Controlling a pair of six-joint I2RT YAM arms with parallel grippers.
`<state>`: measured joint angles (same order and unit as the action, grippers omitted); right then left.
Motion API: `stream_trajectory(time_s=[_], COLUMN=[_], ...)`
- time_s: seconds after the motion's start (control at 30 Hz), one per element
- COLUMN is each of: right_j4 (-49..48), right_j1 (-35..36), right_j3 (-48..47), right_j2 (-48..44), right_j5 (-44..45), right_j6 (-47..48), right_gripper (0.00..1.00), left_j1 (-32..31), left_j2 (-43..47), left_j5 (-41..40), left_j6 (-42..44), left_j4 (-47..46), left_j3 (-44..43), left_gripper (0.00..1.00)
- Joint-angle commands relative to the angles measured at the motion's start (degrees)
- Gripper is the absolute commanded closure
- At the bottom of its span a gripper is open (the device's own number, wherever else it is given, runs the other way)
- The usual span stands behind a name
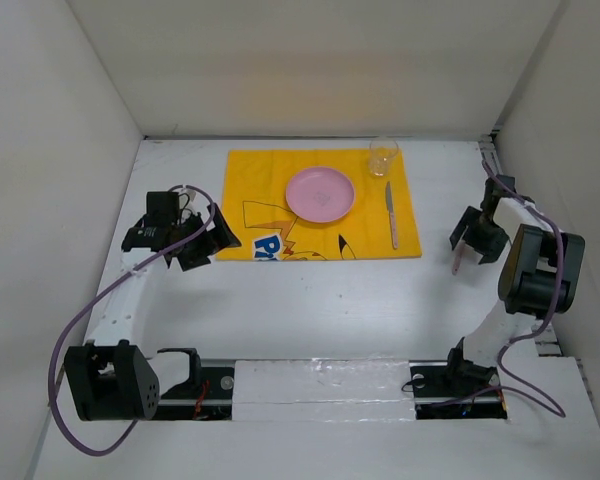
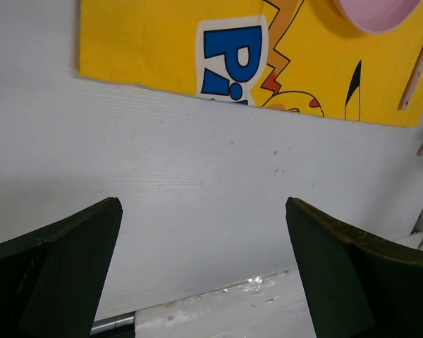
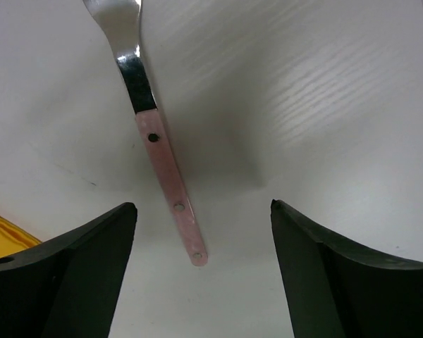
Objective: Set the dinner table for one person
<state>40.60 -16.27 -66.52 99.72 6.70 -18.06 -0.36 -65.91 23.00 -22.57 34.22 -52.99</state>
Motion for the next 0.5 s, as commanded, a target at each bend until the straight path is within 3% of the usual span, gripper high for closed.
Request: stream_trajectory(time_s=[0.0,0.13,0.23,0.37,0.47], right_j4=[-3.25,-1.49,-1.49,-0.87,-0.35], right_j1=[0.36,1.16,1.68,1.68,2.29], right_j3=[-0.71,-2.21,-3.00,-3.62,-4.84], right_j2=[3.27,6.80,7.32,7.33,6.12], right_j5=[-2.04,0.67,1.30,1.30,1.83], right_j6=[0.57,0.57,0.05,-0.48,-1.26], right_gripper=[0.20,0.30,0.44,1.00,1.00], left_j1=[-0.08,-0.08,-0.08,-0.08,-0.08], left_j2=[1.66,2.18,2.19,2.19,2.19], left_j5=[-0.15,2.56,4.59,4.59,3.20], left_j6=[1.21,1.21,0.51,-0.11,-1.33], left_j4=[1.55,1.55,1.55,1.03,2.16], left_j3=[-1.85,-0.63,-0.10,-0.70,-2.28], left_gripper=[0.00,0.00,0.00,0.00,0.00])
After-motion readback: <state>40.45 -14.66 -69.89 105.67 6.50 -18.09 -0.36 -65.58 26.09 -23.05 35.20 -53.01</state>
